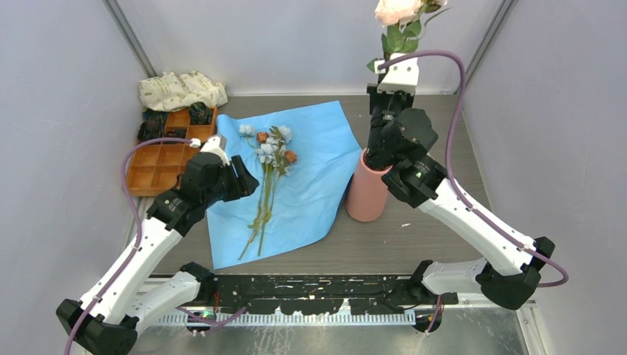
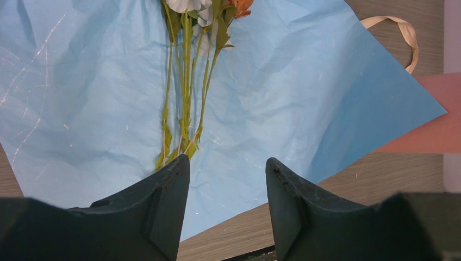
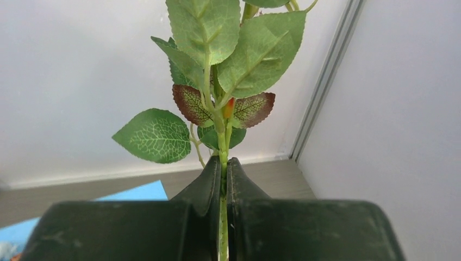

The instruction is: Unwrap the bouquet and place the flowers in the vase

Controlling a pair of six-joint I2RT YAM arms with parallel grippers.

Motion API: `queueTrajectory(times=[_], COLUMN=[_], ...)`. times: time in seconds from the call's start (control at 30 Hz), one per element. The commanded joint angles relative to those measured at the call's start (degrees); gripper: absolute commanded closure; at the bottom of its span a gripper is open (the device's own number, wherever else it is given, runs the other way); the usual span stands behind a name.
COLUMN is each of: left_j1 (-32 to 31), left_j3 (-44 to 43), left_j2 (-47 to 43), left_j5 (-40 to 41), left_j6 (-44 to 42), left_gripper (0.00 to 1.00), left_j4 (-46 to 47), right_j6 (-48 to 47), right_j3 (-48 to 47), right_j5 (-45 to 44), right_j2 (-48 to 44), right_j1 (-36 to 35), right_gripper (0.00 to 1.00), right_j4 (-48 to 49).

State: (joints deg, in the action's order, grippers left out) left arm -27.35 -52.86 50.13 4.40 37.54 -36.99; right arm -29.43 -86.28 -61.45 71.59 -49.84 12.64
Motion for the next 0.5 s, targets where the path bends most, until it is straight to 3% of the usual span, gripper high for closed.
queueTrajectory(times=[0.0,0.37,0.47], left_j1=[0.1,0.1,0.2], left_j3=[0.0,0.1,0.3], left_j2=[0.3,1.5,1.7], left_j5=[-0.8,-1.3,-1.3], left_j6=[0.6,0.7,1.0], left_gripper=[0.46,0.46,0.46], left_j4=[3.3,4.0,4.1], right_j6=[6.5,25.0,28.3], right_j3=[7.4,21.5,23.6], right_j5=[2.2,7.8,9.6], right_j2=[-4.4,-13.0,-15.7], right_j1=[0.2,0.0,0.0], right_gripper=[0.99,0.98,0.91], right_j4=[0.5,-9.6,-11.5])
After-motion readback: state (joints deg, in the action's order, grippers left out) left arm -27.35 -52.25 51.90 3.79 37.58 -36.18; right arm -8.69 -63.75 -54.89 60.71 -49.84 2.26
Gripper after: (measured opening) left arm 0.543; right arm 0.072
